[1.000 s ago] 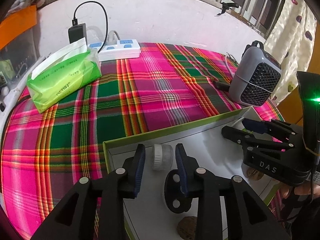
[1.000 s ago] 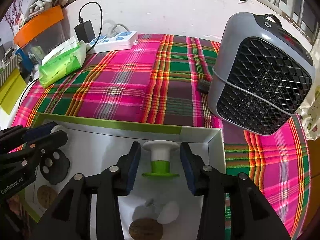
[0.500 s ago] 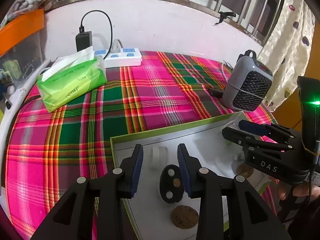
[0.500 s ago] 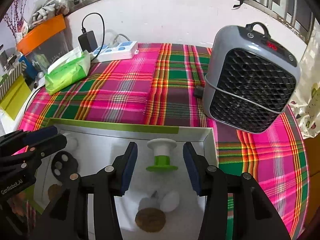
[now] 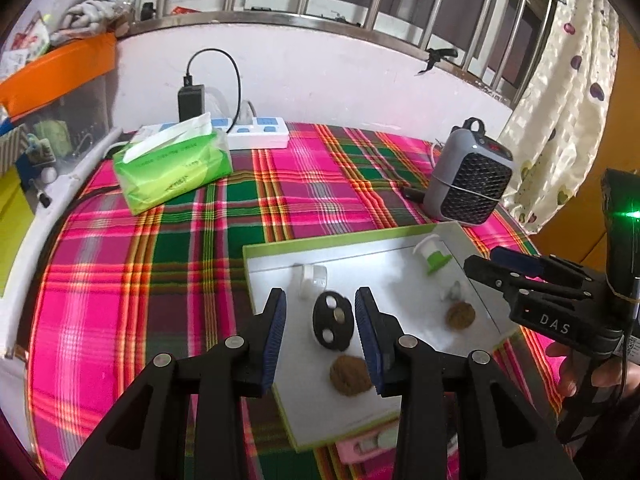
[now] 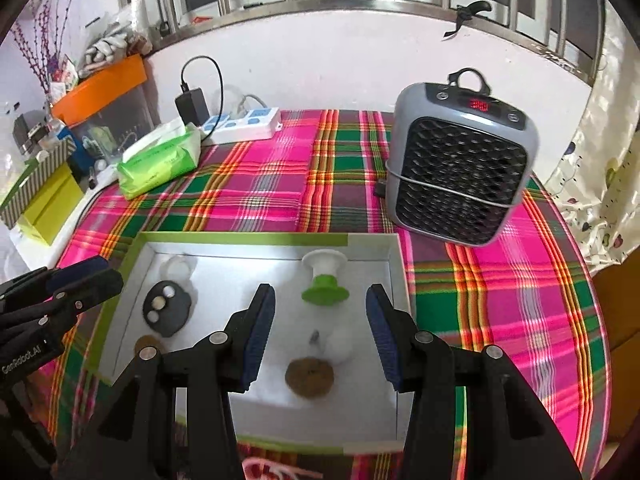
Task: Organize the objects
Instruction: 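Open the left tool to release the cylinder while the right tool releases the spool, then move the left tool to the black block while the right tool approaches the pink clip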
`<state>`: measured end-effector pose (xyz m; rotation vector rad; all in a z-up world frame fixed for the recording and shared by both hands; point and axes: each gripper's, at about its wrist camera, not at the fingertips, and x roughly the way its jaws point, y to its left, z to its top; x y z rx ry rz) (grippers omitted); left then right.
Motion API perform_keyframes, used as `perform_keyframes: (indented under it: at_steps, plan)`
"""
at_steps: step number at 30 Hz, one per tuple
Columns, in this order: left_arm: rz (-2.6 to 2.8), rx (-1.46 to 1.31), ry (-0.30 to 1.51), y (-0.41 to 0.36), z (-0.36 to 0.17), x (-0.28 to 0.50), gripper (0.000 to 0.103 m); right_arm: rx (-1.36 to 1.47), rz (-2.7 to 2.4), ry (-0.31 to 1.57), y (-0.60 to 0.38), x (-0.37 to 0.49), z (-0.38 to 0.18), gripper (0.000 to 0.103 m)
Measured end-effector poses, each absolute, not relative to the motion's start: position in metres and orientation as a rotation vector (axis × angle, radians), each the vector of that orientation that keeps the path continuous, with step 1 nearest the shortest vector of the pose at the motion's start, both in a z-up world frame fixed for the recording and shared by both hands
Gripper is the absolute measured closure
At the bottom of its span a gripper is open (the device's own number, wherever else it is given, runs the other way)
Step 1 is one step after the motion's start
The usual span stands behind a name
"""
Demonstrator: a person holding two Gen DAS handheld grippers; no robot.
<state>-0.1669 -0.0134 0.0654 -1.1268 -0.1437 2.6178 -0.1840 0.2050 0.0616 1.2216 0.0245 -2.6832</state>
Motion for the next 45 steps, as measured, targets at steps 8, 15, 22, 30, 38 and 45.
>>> perform_keyframes:
  at_steps: [8,15,22,30,38,45]
  plan:
    - [2.644,-1.087,-0.171,-0.023,0.064,-0.130,0.069,1.158,-2.720,-0.037,0.223,-0.142,0.066,0.054]
    - [2.626,-1.088,-0.185,-0.024,0.054,-0.104,0.069,1.141,-2.715,-0.066,0.237,-0.118,0.059,0.054]
    - [2.600,-1.130,-0.235,-0.030,0.034,-0.085,0.068,1.126,-2.660,-0.029,0.236,-0.097,0.042,0.054]
    - [2.571,-1.171,-0.253,-0.033,0.018,-0.077,0.068,1.127,-2.585,-0.014,0.231,-0.090,0.026,0.054]
    - [2.544,-1.185,-0.263,-0.030,0.012,-0.079,0.068,1.117,-2.482,-0.049,0.230,-0.099,0.019,0.054]
    - [2.531,-1.195,-0.273,-0.031,0.008,-0.081,0.068,1.130,-2.420,-0.059,0.227,-0.103,0.015,0.054]
